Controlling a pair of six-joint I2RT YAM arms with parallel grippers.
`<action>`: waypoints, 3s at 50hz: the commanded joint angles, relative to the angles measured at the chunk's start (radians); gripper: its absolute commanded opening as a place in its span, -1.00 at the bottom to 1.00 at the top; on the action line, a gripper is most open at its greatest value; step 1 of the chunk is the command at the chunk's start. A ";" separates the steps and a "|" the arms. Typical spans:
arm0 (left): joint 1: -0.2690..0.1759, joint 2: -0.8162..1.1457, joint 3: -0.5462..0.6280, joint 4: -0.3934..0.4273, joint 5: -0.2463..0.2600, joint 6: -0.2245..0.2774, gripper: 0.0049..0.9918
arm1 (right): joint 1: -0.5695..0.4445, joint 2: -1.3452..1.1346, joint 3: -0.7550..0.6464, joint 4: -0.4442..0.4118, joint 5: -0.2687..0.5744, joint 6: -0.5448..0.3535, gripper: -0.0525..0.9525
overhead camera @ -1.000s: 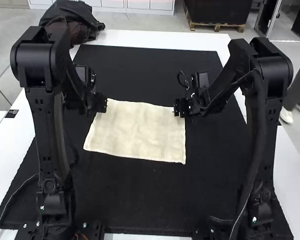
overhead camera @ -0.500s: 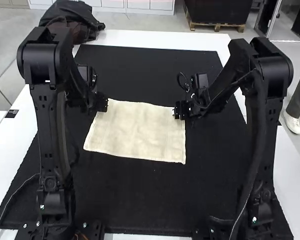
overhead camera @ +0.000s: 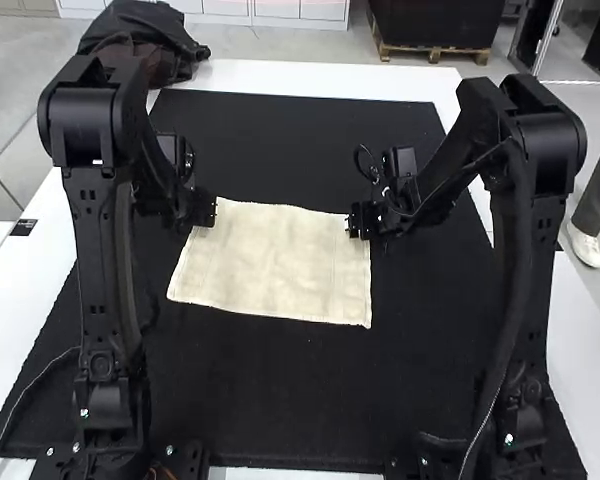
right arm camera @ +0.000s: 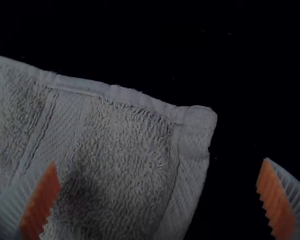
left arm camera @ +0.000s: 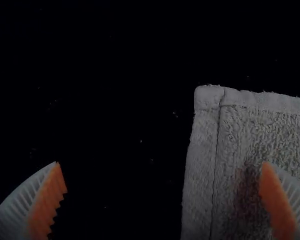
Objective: Fold the towel.
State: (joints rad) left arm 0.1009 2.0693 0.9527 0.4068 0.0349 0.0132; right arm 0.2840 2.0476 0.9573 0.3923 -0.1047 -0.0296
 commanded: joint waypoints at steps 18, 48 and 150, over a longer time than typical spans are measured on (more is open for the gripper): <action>0.011 0.060 -0.015 0.041 -0.003 0.031 -0.95 | -0.002 0.020 -0.048 0.020 -0.076 0.020 -0.93; 0.011 -0.031 0.008 0.066 0.013 0.016 -0.95 | -0.026 -0.109 -0.045 0.019 -0.092 0.068 -0.94; 0.088 -0.497 -0.264 -0.200 0.140 0.119 -0.95 | -0.043 -0.615 -0.272 -0.259 -0.204 0.131 -0.94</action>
State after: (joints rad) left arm 0.1658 1.6020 0.6949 0.2062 0.1711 0.1013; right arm 0.2501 1.4792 0.6991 0.1364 -0.3012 0.0944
